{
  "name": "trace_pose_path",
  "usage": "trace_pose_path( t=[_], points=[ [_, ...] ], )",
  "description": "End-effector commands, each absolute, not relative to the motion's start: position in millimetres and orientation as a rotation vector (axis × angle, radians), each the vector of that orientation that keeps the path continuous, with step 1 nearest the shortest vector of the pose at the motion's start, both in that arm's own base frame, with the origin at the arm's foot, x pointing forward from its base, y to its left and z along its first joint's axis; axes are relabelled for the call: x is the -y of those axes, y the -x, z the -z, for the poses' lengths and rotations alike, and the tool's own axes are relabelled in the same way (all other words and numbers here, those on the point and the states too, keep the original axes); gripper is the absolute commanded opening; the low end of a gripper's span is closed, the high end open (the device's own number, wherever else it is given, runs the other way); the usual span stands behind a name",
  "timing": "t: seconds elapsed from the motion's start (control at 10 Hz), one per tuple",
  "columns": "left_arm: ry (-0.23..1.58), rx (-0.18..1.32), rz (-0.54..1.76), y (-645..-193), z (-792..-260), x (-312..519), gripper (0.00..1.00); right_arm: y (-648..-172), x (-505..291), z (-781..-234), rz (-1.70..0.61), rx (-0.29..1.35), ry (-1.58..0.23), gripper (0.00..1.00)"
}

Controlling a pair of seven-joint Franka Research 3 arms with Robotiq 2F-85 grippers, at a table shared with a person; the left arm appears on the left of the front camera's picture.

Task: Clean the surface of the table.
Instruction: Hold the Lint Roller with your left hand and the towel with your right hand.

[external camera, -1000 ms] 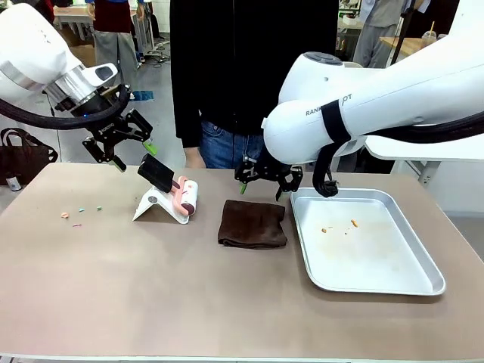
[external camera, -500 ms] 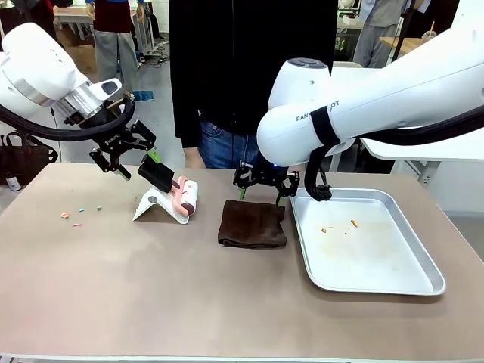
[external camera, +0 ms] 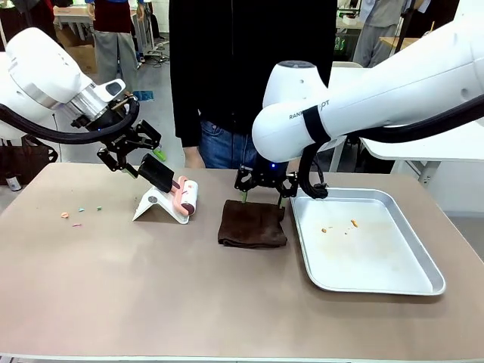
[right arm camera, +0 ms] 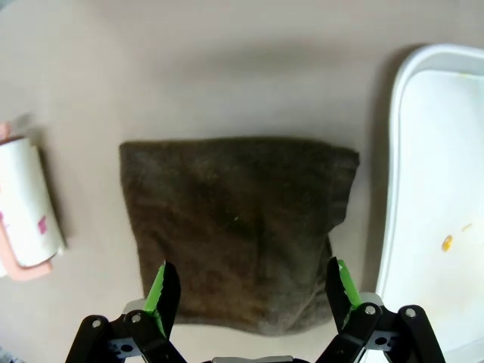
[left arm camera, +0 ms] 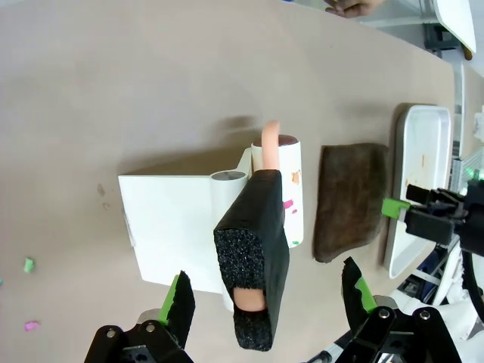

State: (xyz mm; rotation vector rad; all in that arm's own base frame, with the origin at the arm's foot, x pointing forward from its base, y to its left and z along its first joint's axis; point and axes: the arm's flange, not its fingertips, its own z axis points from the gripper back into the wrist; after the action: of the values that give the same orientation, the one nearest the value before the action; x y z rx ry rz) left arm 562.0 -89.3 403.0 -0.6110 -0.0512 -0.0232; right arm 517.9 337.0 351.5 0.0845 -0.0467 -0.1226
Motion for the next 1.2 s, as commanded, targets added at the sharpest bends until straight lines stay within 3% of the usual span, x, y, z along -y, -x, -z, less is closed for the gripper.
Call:
trace_pose_path(
  t=[0.0,0.7,1.1],
  points=[
    [0.627,0.048,0.037,-567,-399,88,1.00,-536,-352,-342,0.165,0.059,0.012,1.00],
    [0.619,0.038,0.031,-570,-396,82,1.00,-523,-341,-316,0.090,-0.085,0.119,1.00],
    [0.620,0.039,0.030,-572,-395,81,1.00,-521,-339,-306,0.092,-0.095,0.013,1.00]
  ],
)
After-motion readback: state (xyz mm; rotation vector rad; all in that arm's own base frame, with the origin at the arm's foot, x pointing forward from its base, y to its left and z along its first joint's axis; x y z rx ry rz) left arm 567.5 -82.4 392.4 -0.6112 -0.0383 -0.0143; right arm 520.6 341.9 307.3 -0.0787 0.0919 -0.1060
